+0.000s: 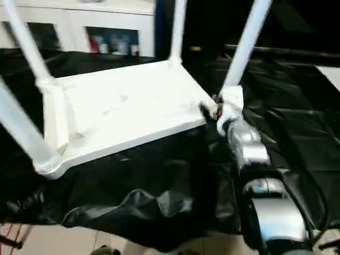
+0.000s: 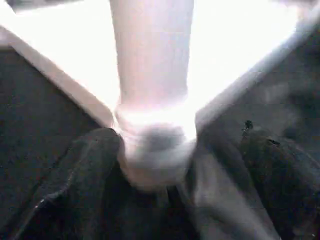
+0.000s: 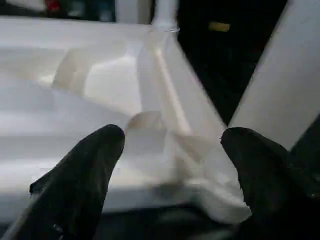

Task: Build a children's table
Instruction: Rotate table base

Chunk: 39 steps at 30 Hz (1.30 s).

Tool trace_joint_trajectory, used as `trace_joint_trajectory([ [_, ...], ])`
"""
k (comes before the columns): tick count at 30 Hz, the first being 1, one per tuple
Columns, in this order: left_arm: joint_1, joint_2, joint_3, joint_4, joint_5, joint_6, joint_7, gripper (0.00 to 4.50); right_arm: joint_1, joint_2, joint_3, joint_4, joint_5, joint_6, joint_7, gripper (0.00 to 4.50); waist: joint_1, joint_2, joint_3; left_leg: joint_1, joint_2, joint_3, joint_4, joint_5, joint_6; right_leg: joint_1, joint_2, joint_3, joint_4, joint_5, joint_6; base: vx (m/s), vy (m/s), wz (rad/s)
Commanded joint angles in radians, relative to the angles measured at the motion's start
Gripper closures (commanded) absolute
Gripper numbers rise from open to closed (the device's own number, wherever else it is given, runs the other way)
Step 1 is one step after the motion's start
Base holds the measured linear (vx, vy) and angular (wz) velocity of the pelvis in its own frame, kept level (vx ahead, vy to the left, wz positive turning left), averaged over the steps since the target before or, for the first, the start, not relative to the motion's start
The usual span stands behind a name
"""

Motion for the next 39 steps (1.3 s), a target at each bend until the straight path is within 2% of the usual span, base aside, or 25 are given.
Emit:
trace_joint_trajectory([
  [1, -0.023, -0.005, 0.005, -0.049, -0.053, 0.008, 0.003, 0.03, 0.016, 0.008, 0.008, -0.037, -0.011, -0.022, -0.019, 0.67, -0.003, 0.013, -0.065, 0.016, 0.017, -0.004, -0.076, -0.377, -0.017, 0.029, -0.040, 0.031, -0.072, -0.275, -0.194, 0.000, 0.000, 0.00],
  [4, -0.070, -0.014, -0.019, -0.044, -0.058, 0.008, 0.017, 0.03, 0.060, 0.025, -0.028, -0.056, -0.004, -0.030, -0.109, 0.67, -0.005, 0.010, -0.064, 0.018, 0.016, -0.003, -0.077, -0.384, -0.017, 0.027, -0.039, 0.031, -0.073, -0.294, -0.183, 0.000, 0.000, 0.00],
  [5, -0.089, -0.017, -0.026, -0.029, -0.044, 0.000, 0.033, 0.03, 0.076, 0.030, -0.043, -0.063, -0.005, -0.037, -0.140, 0.67, -0.001, 0.014, -0.065, 0.025, 0.015, -0.002, -0.075, -0.383, -0.023, 0.023, -0.039, 0.032, -0.074, -0.306, -0.164, 0.000, 0.000, 0.00],
  [6, -0.110, -0.022, -0.029, -0.010, -0.042, -0.001, 0.042, 0.03, 0.088, 0.036, -0.059, -0.067, -0.003, -0.036, -0.174, 0.67, -0.003, 0.006, -0.064, 0.023, 0.015, -0.001, -0.076, -0.383, -0.022, 0.024, -0.038, 0.032, -0.076, -0.308, -0.160, 0.000, 0.000, 0.00],
  [8, -0.147, -0.031, -0.044, 0.008, -0.050, -0.012, 0.037, 0.03, 0.102, 0.050, -0.085, -0.062, 0.006, -0.019, -0.233, 0.67, -0.002, 0.008, -0.064, 0.022, 0.012, 0.000, -0.075, -0.378, -0.025, 0.023, -0.039, 0.033, -0.077, -0.323, -0.145, 0.000, 0.000, 0.00],
  [10, -0.180, -0.037, -0.064, 0.007, -0.062, -0.007, 0.034, 0.03, 0.108, 0.058, -0.083, -0.048, -0.003, 0.002, -0.264, 0.67, -0.004, 0.006, -0.066, 0.021, 0.013, -0.002, -0.077, -0.378, -0.034, 0.025, -0.039, 0.032, -0.076, -0.316, -0.141, 0.000, 0.000, 0.00],
  [11, -0.191, -0.038, -0.073, 0.003, -0.068, -0.001, 0.028, 0.03, 0.107, 0.060, -0.073, -0.039, -0.012, 0.007, -0.265, 0.67, -0.004, 0.007, -0.068, 0.022, 0.013, -0.003, -0.076, -0.374, -0.036, 0.026, -0.038, 0.032, -0.072, -0.299, -0.144, 0.000, 0.000, 0.00],
  [12, -0.211, -0.039, -0.095, -0.005, -0.082, 0.013, 0.017, 0.03, 0.097, 0.064, -0.057, -0.016, -0.028, 0.013, -0.274, 0.67, -0.005, 0.002, -0.067, 0.021, 0.012, -0.002, -0.075, -0.375, -0.034, 0.026, -0.039, 0.031, -0.073, -0.298, -0.144, 0.000, 0.000, 0.00],
  [14, -0.232, -0.039, -0.119, -0.014, -0.096, 0.030, 0.004, 0.03, 0.083, 0.070, -0.043, 0.010, -0.043, 0.023, -0.284, 0.67, -0.005, 0.004, -0.069, 0.020, 0.010, 0.000, -0.073, -0.363, -0.033, 0.026, -0.041, 0.032, -0.070, -0.292, -0.150, 0.000, 0.000, 0.00],
  [15, -0.252, -0.039, -0.144, -0.033, -0.130, 0.066, -0.018, 0.03, 0.063, 0.076, -0.031, 0.034, -0.058, 0.032, -0.295, 0.67, -0.005, 0.004, -0.070, 0.020, 0.010, 0.000, -0.072, -0.354, -0.034, 0.027, -0.041, 0.032, -0.067, -0.279, -0.158, 0.000, 0.000, 0.00],
  [18, -0.262, -0.019, -0.184, -0.068, -0.194, 0.142, -0.080, 0.03, 0.028, 0.089, -0.027, 0.086, -0.061, 0.042, -0.284, 0.67, -0.006, 0.003, -0.072, 0.019, 0.011, 0.002, -0.070, -0.338, -0.029, 0.028, -0.040, 0.032, -0.064, -0.262, -0.170, 0.000, 0.000, 0.00],
  [19, -0.265, -0.014, -0.192, -0.074, -0.205, 0.159, -0.093, 0.03, 0.021, 0.094, -0.025, 0.095, -0.064, 0.042, -0.280, 0.67, -0.004, 0.006, -0.071, 0.021, 0.012, 0.002, -0.070, -0.332, -0.029, 0.026, -0.041, 0.032, -0.062, -0.250, -0.173, 0.000, 0.000, 0.00],
  [21, -0.276, 0.013, -0.231, -0.108, -0.250, 0.225, -0.142, 0.03, -0.010, 0.114, 0.000, 0.136, -0.084, 0.041, -0.241, 0.67, -0.006, 0.004, -0.072, 0.019, 0.011, 0.003, -0.069, -0.330, -0.029, 0.027, -0.039, 0.031, -0.059, -0.246, -0.176, 0.000, 0.000, 0.00],
  [23, -0.280, 0.023, -0.243, -0.119, -0.264, 0.246, -0.157, 0.03, -0.020, 0.121, 0.009, 0.149, -0.090, 0.039, -0.228, 0.67, -0.006, 0.005, -0.070, 0.019, 0.010, 0.003, -0.070, -0.331, -0.032, 0.028, -0.038, 0.031, -0.059, -0.245, -0.177, 0.000, 0.000, 0.00],
  [24, -0.281, 0.050, -0.270, -0.141, -0.291, 0.273, -0.199, 0.03, -0.042, 0.135, 0.022, 0.171, -0.100, 0.025, -0.212, 0.67, -0.008, 0.000, -0.071, 0.017, 0.011, 0.003, -0.070, -0.326, -0.032, 0.030, -0.041, 0.032, -0.057, -0.251, -0.178, 0.000, 0.000, 0.00],
  [25, -0.281, 0.050, -0.270, -0.141, -0.291, 0.273, -0.199, 0.03, -0.042, 0.135, 0.022, 0.171, -0.100, 0.025, -0.212, 0.67, -0.008, 0.002, -0.070, 0.017, 0.011, 0.003, -0.070, -0.323, -0.032, 0.030, -0.041, 0.033, -0.058, -0.255, -0.175, 0.000, 0.000, 0.00],
  [27, -0.298, 0.081, -0.309, -0.174, -0.313, 0.302, -0.244, 0.03, -0.081, 0.166, 0.044, 0.193, -0.112, 0.001, -0.179, 0.67, -0.014, -0.005, -0.073, 0.014, 0.011, 0.003, -0.070, -0.308, -0.033, 0.033, -0.041, 0.032, -0.055, -0.244, -0.178, 0.000, 0.000, 0.00],
  [29, -0.316, 0.082, -0.325, -0.187, -0.325, 0.319, -0.250, 0.03, -0.095, 0.180, 0.055, 0.199, -0.118, -0.003, -0.158, 0.67, -0.022, -0.002, -0.070, 0.014, 0.012, 0.003, -0.070, -0.309, -0.034, 0.032, -0.041, 0.033, -0.053, -0.243, -0.180, 0.000, 0.000, 0.00],
  [31, -0.363, 0.065, -0.357, -0.198, -0.348, 0.358, -0.242, 0.03, -0.110, 0.209, 0.083, 0.208, -0.133, -0.014, -0.111, 0.67, -0.027, -0.002, -0.070, 0.014, 0.013, 0.004, -0.069, -0.308, -0.039, 0.033, -0.042, 0.033, -0.053, -0.242, -0.185, 0.000, 0.000, 0.00],
  [32, -0.419, 0.028, -0.386, -0.193, -0.365, 0.385, -0.221, 0.03, -0.120, 0.235, 0.109, 0.216, -0.151, -0.022, -0.076, 0.67, -0.030, -0.004, -0.070, 0.011, 0.013, 0.004, -0.070, -0.305, -0.041, 0.035, -0.042, 0.033, -0.052, -0.241, -0.187, 0.000, 0.000, 0.00],
  [33, -0.454, 0.000, -0.400, -0.185, -0.381, 0.401, -0.206, 0.03, -0.125, 0.251, 0.121, 0.221, -0.159, -0.023, -0.056, 0.67, -0.033, -0.001, -0.071, 0.014, 0.012, 0.005, -0.067, -0.307, -0.046, 0.035, -0.044, 0.035, -0.053, -0.237, -0.193, 0.000, 0.000, 0.00],
  [35, -0.478, -0.027, -0.406, -0.176, -0.398, 0.412, -0.190, 0.03, -0.127, 0.261, 0.131, 0.223, -0.165, -0.026, -0.039, 0.67, -0.034, -0.004, -0.071, 0.008, 0.012, 0.003, -0.068, -0.303, -0.049, 0.040, -0.045, 0.035, -0.052, -0.234, -0.194, 0.000, 0.000, 0.00],
  [36, -0.490, -0.042, -0.410, -0.168, -0.408, 0.417, -0.183, 0.03, -0.128, 0.266, 0.140, 0.224, -0.171, -0.032, -0.029, 0.67, -0.041, -0.008, -0.073, 0.003, 0.010, 0.001, -0.068, -0.288, -0.049, 0.046, -0.046, 0.033, -0.049, -0.221, -0.191, 0.000, 0.000, 0.00],
  [37, -0.509, -0.059, -0.417, -0.155, -0.419, 0.424, -0.178, 0.03, -0.131, 0.271, 0.150, 0.227, -0.179, -0.039, -0.015, 0.67, -0.044, -0.014, -0.076, 0.001, 0.011, 0.001, -0.066, -0.274, -0.046, 0.048, -0.047, 0.034, -0.048, -0.209, -0.190, 0.000, 0.000, 0.00],
  [39, -0.550, -0.084, -0.465, -0.127, -0.399, 0.426, -0.201, 0.03, -0.136, 0.290, 0.160, 0.228, -0.177, -0.041, 0.039, 0.67, -0.043, -0.009, -0.077, 0.008, 0.011, 0.005, -0.060, -0.246, -0.025, 0.043, -0.045, 0.035, -0.047, -0.166, -0.206, 0.000, 0.000, 0.00],
])
